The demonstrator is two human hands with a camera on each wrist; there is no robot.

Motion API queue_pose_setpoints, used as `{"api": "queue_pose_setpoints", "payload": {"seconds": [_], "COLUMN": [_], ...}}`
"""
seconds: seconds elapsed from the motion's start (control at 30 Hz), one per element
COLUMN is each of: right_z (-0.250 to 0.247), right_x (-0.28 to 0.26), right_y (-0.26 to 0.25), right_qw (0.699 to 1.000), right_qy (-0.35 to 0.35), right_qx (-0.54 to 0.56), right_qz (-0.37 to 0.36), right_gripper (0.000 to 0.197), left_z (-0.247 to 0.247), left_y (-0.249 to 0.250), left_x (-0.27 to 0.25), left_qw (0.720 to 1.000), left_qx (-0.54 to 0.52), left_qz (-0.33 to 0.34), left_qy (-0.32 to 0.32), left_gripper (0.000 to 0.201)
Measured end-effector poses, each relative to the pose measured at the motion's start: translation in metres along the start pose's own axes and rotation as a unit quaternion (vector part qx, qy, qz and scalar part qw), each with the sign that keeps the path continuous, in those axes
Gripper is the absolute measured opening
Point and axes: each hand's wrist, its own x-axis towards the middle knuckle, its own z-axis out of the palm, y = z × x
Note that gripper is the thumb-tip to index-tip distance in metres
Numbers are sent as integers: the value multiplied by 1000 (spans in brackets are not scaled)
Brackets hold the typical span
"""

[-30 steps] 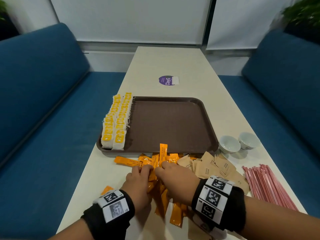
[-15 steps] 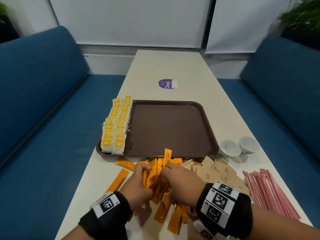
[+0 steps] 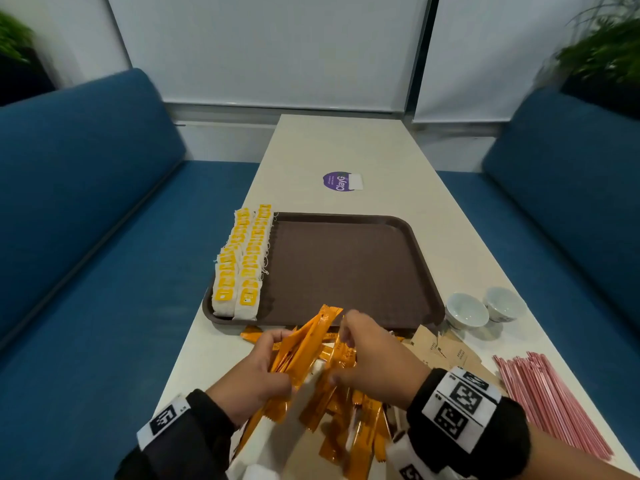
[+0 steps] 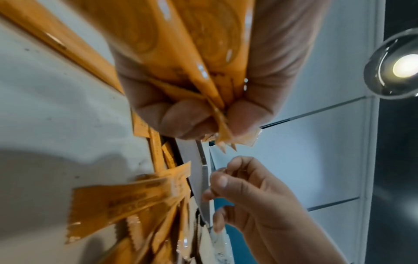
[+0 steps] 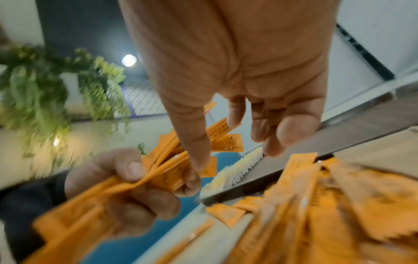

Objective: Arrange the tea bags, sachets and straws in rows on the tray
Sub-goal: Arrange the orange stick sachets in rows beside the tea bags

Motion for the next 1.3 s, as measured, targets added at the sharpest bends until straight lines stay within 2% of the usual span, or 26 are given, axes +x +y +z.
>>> {"api": "queue_pose_setpoints", "payload": {"seconds": [0.1,0.17,0.2,0.27,0.37,0.43,0.53,0.6,0.67,0.77,0.9,0.93,1.0,1.03,1.13,1.23,1.3], "right_z": [-8,-16,-19,-21,-13,-8,-2,1,5,11,13,14,14,15,19,22,23], "right_x": [7,16,19,24,32,38,47,53,58,64,67,68,69,70,73,77,78], "right_y": [-3,-8,-11,-17,-24,-28,-30,-30,-29,-26,-24,-24,-23,-22,-22,-21,-21], "right_qw": [981,941,921,907,913,922,919,916,912,915,922,924,922,920,926,938,939], "right_qy": [72,113,119,99,44,41,46,50,47,45,45,42,30,27,45,87,99], "right_qx": [178,320,371,409,403,382,389,397,406,401,383,380,386,391,374,335,325], "right_qz": [11,3,-3,-15,-38,-53,-50,-37,-23,-12,-20,-21,-27,-29,-20,-35,-49], "right_gripper": [39,36,33,27,26,21,12,14,17,17,15,15,13,13,12,7,6], "left_z": [-1,0,0,2,5,6,9,9,8,4,5,7,7,7,10,14,13], "left_y": [6,10,11,13,14,13,16,16,12,3,4,7,13,13,12,13,10], "left_x": [-1,0,1,4,10,14,17,19,24,34,37,35,35,38,48,50,52], "left_qw": [998,996,995,993,990,986,970,959,954,949,909,902,898,900,921,919,915], "left_qx": [-51,-76,-86,-102,-132,-159,-232,-274,-288,-303,-404,-419,-433,-432,-386,-389,-399], "left_qz": [23,30,32,39,49,55,67,71,74,82,96,94,68,54,40,36,46], "left_qy": [-15,-34,-41,-46,-33,-25,-19,-25,-23,-35,-40,-35,-21,-5,26,42,38], "left_gripper": [68,71,72,72,69,73,71,72,79,101,116,109,74,67,60,45,60]}}
